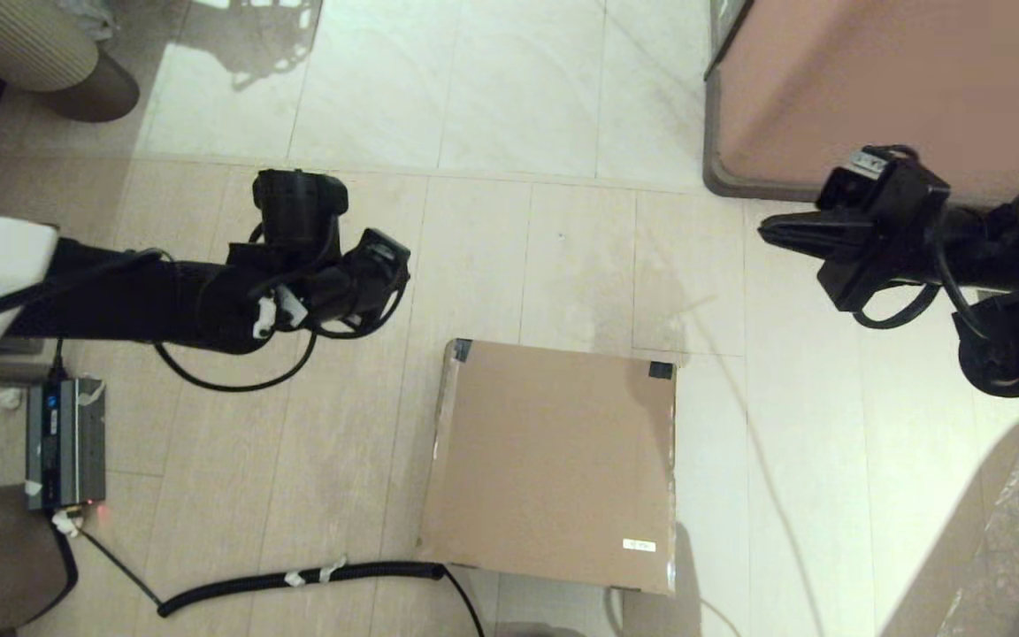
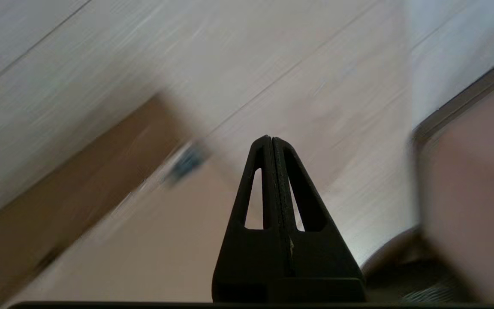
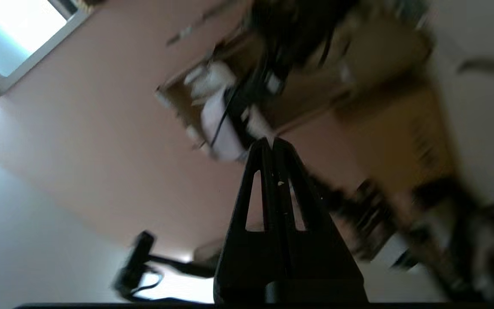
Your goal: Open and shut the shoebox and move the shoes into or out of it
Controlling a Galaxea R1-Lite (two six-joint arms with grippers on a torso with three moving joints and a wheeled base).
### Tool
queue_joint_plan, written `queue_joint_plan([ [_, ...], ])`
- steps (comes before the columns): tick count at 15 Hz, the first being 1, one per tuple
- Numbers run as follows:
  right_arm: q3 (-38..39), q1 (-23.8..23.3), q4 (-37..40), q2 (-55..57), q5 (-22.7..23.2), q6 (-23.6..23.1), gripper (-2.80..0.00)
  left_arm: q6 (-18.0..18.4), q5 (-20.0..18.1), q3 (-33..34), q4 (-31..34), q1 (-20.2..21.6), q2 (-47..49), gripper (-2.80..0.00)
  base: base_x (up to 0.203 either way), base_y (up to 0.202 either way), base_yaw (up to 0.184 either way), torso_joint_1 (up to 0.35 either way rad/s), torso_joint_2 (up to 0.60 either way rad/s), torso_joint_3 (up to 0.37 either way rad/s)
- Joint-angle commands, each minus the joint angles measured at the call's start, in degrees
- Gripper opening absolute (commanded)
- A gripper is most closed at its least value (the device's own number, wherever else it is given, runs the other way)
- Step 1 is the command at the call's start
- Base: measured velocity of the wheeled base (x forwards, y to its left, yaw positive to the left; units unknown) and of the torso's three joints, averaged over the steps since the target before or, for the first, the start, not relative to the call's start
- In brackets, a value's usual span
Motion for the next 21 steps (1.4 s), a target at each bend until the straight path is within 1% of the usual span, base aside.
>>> queue_joint_plan([
  [1,6.23,-7.05,-0.5,-3.36,-0.63,-12.99,-2.8,0.96,1.51,13.04,0.03,-1.85,-11.63,-2.8,0.0,0.0,0.0,0.0,0.0,0.0],
  [3,14.63,-13.52,-0.5,-6.86,-0.9,-22.08,-2.8,2.41,3.36,23.65,-0.09,-2.93,-20.92,-2.8,0.0,0.0,0.0,0.0,0.0,0.0],
  [4,18.82,-16.69,-0.5,-8.54,-0.95,-25.77,-2.8,3.26,4.14,28.39,-0.11,-3.07,-24.81,-2.8,0.0,0.0,0.0,0.0,0.0,0.0],
  [5,23.46,-19.27,-0.5,-10.79,-0.99,-29.1,-2.8,4.61,4.92,33.4,-0.14,-3.03,-28.67,-2.8,0.0,0.0,0.0,0.0,0.0,0.0],
  [7,31.92,-23.18,-0.5,-16.58,-1.02,-33.4,-2.8,7.44,6.08,40.64,-0.08,-1.75,-36.14,-2.8,0.0,0.0,0.0,0.0,0.0,0.0],
  [8,35.11,-25.49,-0.5,-19.52,-1.03,-34.7,-2.8,8.4,6.53,43.31,0.27,-0.35,-39.34,-2.8,0.0,0.0,0.0,0.0,0.0,0.0],
  [10,41.04,-28.7,-0.5,-21.52,-1.1,-37.47,-2.8,9.12,7.04,48.29,0.81,4.33,-42.76,-2.8,0.0,0.0,0.0,0.0,0.0,0.0],
  [11,43.86,-29.5,-0.5,-21.7,-1.54,-41.99,-2.8,9.21,7.13,49.59,0.89,5.02,-44.19,-2.8,0.0,0.0,0.0,0.0,0.0,0.0],
  [13,51.39,-29.77,-0.5,-21.67,-4.41,-50.7,-2.8,9.15,7.16,50.03,0.83,5.73,-44.66,-2.8,0.0,0.0,0.0,0.0,0.0,0.0],
  [14,55.96,-29.8,-0.5,-21.61,-7.17,-55.5,-2.8,9.23,7.16,49.86,0.83,6.31,-44.61,-2.8,0.0,0.0,0.0,0.0,0.0,0.0],
  [15,60.31,-29.61,-0.5,-21.6,-11.83,-60.16,-2.8,9.24,7.16,49.59,0.75,6.68,-44.35,-2.8,0.0,0.0,0.0,0.0,0.0,0.0],
  [17,66.33,-27.55,-0.5,-22.14,-24.34,-69.79,-2.8,8.47,6.92,49.86,0.4,6.69,-44.15,-2.8,0.0,0.0,0.0,0.0,0.0,0.0],
  [18,66.69,-25.84,0.31,-23.81,-30.01,-73.19,-2.8,7.83,6.81,49.68,0.31,6.77,-43.99,-2.8,0.0,0.0,0.0,0.0,0.0,0.0],
  [20,66.4,-20.95,5.21,-25.52,-39.06,-81.5,-2.8,6.99,6.72,49.91,0.33,7.21,-44.32,-2.8,0.0,0.0,0.0,0.0,0.0,0.0],
  [21,65.68,-18.0,7.12,-25.72,-43.75,-83.06,-2.8,6.88,6.6,50.53,0.31,7.25,-44.56,-2.8,0.0,0.0,0.0,0.0,0.0,0.0],
])
